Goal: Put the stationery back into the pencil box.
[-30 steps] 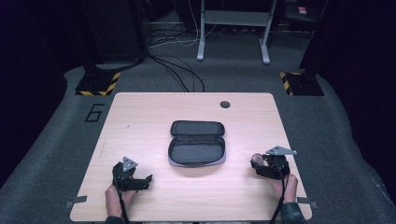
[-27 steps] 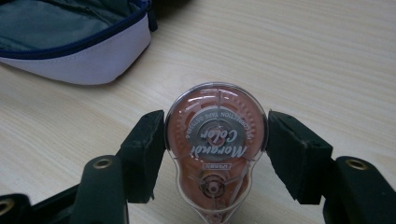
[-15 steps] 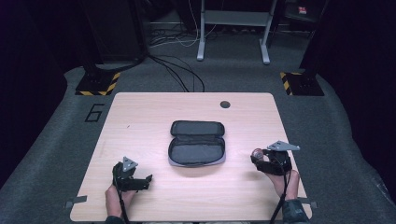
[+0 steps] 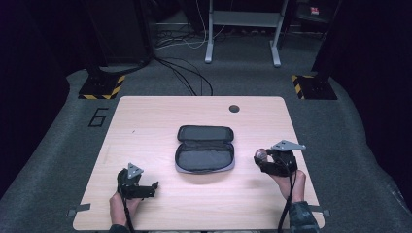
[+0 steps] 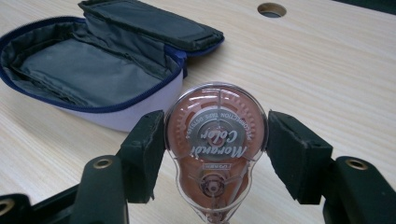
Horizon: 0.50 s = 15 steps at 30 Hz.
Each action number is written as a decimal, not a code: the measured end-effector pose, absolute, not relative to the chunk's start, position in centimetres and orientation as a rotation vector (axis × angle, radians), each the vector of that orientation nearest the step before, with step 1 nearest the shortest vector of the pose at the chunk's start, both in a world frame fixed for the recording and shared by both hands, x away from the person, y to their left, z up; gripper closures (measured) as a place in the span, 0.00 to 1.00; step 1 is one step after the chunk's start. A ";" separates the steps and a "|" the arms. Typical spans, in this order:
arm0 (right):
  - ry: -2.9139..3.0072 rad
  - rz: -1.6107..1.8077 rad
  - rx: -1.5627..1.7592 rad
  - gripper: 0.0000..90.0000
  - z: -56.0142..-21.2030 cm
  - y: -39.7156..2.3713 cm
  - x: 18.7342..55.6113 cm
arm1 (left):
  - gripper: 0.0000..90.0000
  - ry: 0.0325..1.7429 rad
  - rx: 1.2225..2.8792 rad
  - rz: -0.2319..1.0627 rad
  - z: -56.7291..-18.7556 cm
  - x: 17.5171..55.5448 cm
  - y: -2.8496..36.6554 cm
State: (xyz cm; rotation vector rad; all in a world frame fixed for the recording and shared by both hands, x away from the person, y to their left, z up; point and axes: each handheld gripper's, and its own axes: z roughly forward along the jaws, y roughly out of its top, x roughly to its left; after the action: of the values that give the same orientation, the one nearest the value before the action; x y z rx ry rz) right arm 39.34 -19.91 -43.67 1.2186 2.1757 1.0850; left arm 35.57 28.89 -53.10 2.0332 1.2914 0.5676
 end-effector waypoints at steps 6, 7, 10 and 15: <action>2.185 1.106 1.185 0.43 -43.0 -18.8 39.9 | 0.02 1.291 2.034 0.568 -53.1 35.6 28.9; 2.192 1.111 1.179 0.43 -42.8 -18.4 40.2 | 0.02 1.291 2.033 0.568 -53.1 35.6 28.9; 2.194 1.125 1.173 0.43 -42.5 -17.7 40.6 | 0.02 1.289 2.033 0.569 -53.1 35.6 28.9; 2.217 1.125 1.142 0.43 -42.2 -16.7 41.1 | 0.02 1.289 2.031 0.567 -53.1 35.6 28.9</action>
State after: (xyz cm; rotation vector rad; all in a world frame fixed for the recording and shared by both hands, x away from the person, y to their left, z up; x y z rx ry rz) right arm 41.13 -16.71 -42.17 1.1424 2.2173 1.1252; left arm 35.55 28.87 -53.11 2.0311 1.2890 0.5667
